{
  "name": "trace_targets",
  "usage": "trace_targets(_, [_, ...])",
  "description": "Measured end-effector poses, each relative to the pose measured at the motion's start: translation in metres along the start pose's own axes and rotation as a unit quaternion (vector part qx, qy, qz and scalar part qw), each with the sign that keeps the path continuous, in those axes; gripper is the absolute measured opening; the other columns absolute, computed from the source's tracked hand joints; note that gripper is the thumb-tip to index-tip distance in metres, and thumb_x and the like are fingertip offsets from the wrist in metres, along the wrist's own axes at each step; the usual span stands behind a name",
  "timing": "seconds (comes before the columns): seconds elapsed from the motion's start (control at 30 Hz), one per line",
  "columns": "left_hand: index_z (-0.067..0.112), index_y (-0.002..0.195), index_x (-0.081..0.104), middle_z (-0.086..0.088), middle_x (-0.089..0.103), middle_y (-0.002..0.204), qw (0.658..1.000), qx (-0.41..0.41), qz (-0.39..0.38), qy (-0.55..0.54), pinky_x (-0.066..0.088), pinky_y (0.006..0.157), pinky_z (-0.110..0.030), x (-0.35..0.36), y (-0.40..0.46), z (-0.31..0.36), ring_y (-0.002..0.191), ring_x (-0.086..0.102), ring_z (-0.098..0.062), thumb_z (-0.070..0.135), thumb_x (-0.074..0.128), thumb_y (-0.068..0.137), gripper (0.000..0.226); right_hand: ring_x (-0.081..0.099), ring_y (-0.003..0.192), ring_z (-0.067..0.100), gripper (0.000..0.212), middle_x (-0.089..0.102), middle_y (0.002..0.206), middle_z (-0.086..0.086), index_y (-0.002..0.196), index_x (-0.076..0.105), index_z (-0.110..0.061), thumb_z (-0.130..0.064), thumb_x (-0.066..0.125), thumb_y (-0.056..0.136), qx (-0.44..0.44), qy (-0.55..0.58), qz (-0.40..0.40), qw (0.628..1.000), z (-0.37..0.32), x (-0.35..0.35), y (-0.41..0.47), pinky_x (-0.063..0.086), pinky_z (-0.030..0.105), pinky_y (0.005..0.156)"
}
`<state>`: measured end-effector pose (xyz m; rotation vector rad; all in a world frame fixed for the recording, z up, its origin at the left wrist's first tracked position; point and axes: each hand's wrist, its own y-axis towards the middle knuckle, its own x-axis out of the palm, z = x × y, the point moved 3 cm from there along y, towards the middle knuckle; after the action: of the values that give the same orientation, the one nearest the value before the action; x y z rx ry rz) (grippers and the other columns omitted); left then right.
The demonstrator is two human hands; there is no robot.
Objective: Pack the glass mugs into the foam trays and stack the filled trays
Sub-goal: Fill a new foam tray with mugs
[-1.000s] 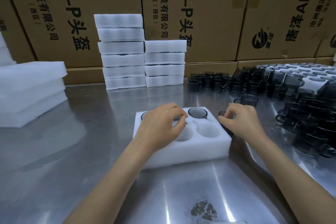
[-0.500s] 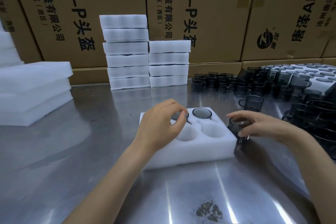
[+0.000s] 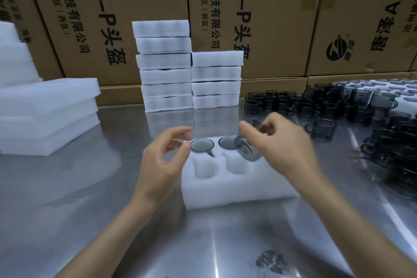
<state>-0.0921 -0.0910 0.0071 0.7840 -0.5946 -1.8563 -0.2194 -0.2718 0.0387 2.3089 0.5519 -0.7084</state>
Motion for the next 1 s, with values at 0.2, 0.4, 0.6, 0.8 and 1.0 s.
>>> trace_targets(0.2, [0.028, 0.114, 0.055, 0.015, 0.059, 0.106, 0.99, 0.08, -0.079, 0.085, 0.045, 0.081, -0.017, 0.01, -0.012, 0.011, 0.1, 0.058, -0.008, 0.046, 0.072, 0.072, 0.049, 0.053, 0.082, 0.019, 0.063, 0.051, 0.085, -0.01, 0.082, 0.045, -0.024, -0.084, 0.036, 0.066, -0.056, -0.038, -0.052, 0.996, -0.052, 0.047, -0.021, 0.032, 0.034, 0.06])
trace_targets(0.4, [0.029, 0.113, 0.057, 0.014, 0.062, 0.107, 0.994, 0.026, -0.08, 0.075, 0.046, 0.086, -0.021, 0.006, -0.014, 0.0, 0.103, 0.059, -0.007, 0.033, 0.078, 0.066, 0.051, 0.054, 0.092, 0.005, 0.049, 0.053, 0.1, -0.017, 0.101, 0.053, -0.036, -0.072, 0.048, 0.068, -0.123, 0.053, -0.13, 0.982, -0.042, 0.059, -0.034, 0.047, 0.031, 0.08])
trace_targets(0.6, [0.023, 0.109, 0.056, 0.013, 0.059, 0.106, 0.993, -0.016, -0.101, 0.061, 0.043, 0.083, -0.013, 0.009, -0.018, -0.007, 0.1, 0.057, -0.003, 0.043, 0.071, 0.064, 0.051, 0.05, 0.086, -0.001, 0.032, 0.055, 0.097, -0.019, 0.104, 0.057, -0.04, -0.055, 0.055, 0.076, -0.147, 0.059, -0.169, 0.973, -0.039, 0.063, -0.032, 0.041, 0.023, 0.073])
trace_targets(0.8, [0.031, 0.111, 0.052, 0.019, 0.059, 0.109, 0.99, -0.024, -0.132, 0.042, 0.036, 0.086, -0.005, 0.009, -0.021, -0.009, 0.107, 0.055, 0.003, 0.045, 0.063, 0.067, 0.047, 0.049, 0.091, 0.0, 0.038, 0.053, 0.1, -0.016, 0.114, 0.054, -0.042, -0.048, 0.058, 0.077, -0.175, 0.047, -0.18, 0.967, -0.036, 0.063, -0.032, 0.044, 0.025, 0.079])
trace_targets(1.0, [0.034, 0.105, 0.052, 0.023, 0.058, 0.106, 0.988, -0.012, -0.129, 0.078, 0.043, 0.086, -0.016, 0.003, -0.022, -0.008, 0.107, 0.055, 0.0, 0.049, 0.06, 0.07, 0.039, 0.041, 0.111, -0.007, 0.057, 0.051, 0.12, -0.026, 0.135, 0.044, -0.042, -0.053, 0.053, 0.08, -0.171, 0.031, -0.213, 0.961, -0.031, 0.063, -0.031, 0.038, 0.022, 0.094])
